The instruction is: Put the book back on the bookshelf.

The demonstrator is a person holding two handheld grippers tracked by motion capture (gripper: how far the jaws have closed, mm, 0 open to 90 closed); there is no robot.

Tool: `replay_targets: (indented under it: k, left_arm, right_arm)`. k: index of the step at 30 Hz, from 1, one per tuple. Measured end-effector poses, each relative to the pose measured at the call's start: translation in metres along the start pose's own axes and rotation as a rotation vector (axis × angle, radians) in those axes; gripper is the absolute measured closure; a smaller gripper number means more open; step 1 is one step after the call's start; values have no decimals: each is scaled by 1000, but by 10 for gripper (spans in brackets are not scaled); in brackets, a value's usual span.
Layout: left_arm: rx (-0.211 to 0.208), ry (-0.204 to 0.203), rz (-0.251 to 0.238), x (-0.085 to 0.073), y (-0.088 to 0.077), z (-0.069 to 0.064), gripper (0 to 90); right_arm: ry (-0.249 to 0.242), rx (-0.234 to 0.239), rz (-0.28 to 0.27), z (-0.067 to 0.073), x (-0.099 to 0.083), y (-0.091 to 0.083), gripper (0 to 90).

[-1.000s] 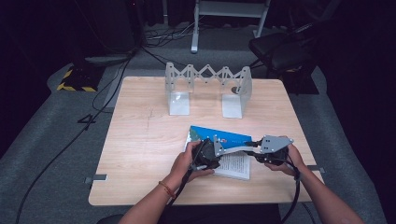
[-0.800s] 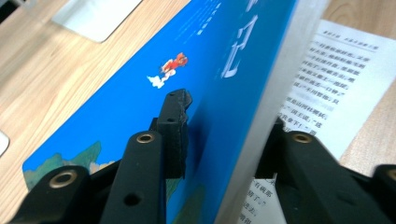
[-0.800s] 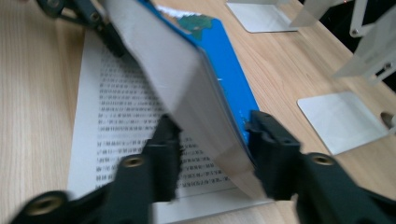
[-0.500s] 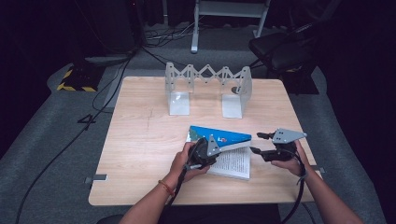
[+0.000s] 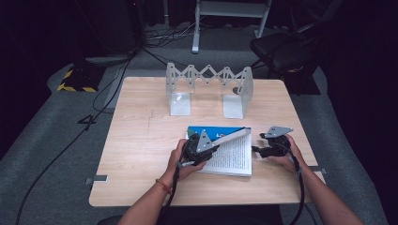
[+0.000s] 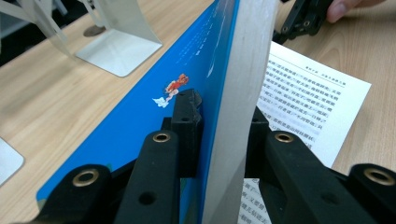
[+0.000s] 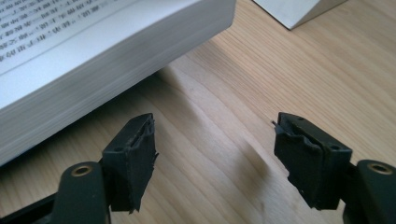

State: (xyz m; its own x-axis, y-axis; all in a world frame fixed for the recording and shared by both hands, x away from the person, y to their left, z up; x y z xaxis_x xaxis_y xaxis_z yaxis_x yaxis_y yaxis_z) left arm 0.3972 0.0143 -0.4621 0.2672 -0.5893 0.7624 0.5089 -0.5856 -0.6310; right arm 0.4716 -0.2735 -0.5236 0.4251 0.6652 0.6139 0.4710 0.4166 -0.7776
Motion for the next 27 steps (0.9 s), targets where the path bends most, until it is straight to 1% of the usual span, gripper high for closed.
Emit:
replay_targets:
  k: [1, 3, 4, 5, 6, 7, 8, 9, 10, 11, 12, 13, 14, 15, 16, 17, 18, 19, 20, 21, 22, 23, 25, 26, 27]
  left_arm:
    - [-3, -9, -10, 0, -2, 1, 744]
    - [-1, -17, -32, 1, -5, 3, 748]
    - [-14, -29, -42, 1, -8, 6, 748]
    - [-14, -24, -48, 1, -10, 6, 748]
    - [-17, -23, -52, 1, -11, 6, 748]
    - [-17, -23, -52, 1, -11, 6, 747]
    - [-25, -21, -52, 1, -11, 5, 747]
    - [-27, -7, -50, 1, -9, 2, 746]
    - [-33, -9, -55, 1, -9, 1, 745]
    - [-47, -16, -66, 1, -9, 2, 743]
    - [-47, -16, -66, 1, -9, 2, 744]
    - [-59, -33, -103, 3, -13, 4, 743]
    - [-67, -45, -127, 4, -15, 5, 743]
    - [-80, -54, -151, 6, -17, 6, 743]
    - [-106, -68, -176, 8, -17, 7, 742]
    - [-106, -68, -176, 8, -17, 7, 738]
    - [-118, -73, -191, 10, -17, 6, 738]
    - [-125, -72, -200, 12, -17, 5, 737]
    - [-148, -66, -192, 13, -16, 4, 730]
    - [-150, -49, -177, 13, -15, 1, 724]
    - [-148, -42, -166, 13, -15, 0, 726]
    - [-159, -45, -151, 13, -15, -1, 722]
    - [-148, -33, -138, 12, -18, -1, 717]
    - [-143, -43, -138, 11, -21, 0, 718]
    - [-139, -45, -137, 11, -23, 1, 717]
  right_arm:
    - [6, 8, -5, 1, 1, 1, 300]
    - [-2, 4, -6, 1, 2, 2, 297]
    - [-1, 2, -8, 1, 2, 2, 295]
    - [2, 12, -15, 2, 3, 3, 289]
    - [3, 21, -34, 3, 4, 2, 289]
    - [3, 21, -34, 3, 4, 2, 289]
    - [19, 67, -93, 7, 9, -1, 290]
    - [18, 83, -116, 9, 12, -3, 325]
    - [-5, 77, -127, 11, 14, -6, 371]
    - [-31, 73, -142, 13, 15, -9, 405]
    - [-26, 88, -173, 14, 17, -13, 418]
    - [-1, 110, -213, 13, 19, -18, 457]
    - [26, 144, -257, 12, 22, -24, 473]
    - [40, 152, -296, 11, 26, -31, 472]
    - [55, 150, -339, 9, 32, -39, 473]
    - [55, 150, -339, 9, 32, -39, 473]
    - [61, 140, -363, 8, 40, -48, 472]
    - [55, 117, -383, 8, 45, -54, 473]
    - [52, 103, -399, 9, 50, -60, 473]
    - [59, 100, -414, 9, 54, -64, 473]
    - [50, 94, -420, 9, 57, -68, 473]
    - [39, 85, -422, 10, 59, -70, 473]
    - [22, 81, -431, 13, 65, -73, 473]
    - [18, 79, -439, 14, 69, -74, 472]
    - [8, 64, -449, 16, 73, -74, 473]
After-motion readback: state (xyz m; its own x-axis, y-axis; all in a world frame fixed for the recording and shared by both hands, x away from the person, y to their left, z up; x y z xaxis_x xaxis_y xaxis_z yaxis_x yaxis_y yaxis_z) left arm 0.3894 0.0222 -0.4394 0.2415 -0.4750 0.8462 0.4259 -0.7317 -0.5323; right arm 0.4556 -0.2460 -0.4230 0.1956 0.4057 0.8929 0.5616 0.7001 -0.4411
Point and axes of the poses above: each handheld gripper's, and its own axes: y roughly forward along the jaws, x roughly out of its top, z roughly to its left, the point moved 4 cm from there along y, roughly forward along the jaws, and after that the axes turned 8 degrees about z, right-handed, at the moved point
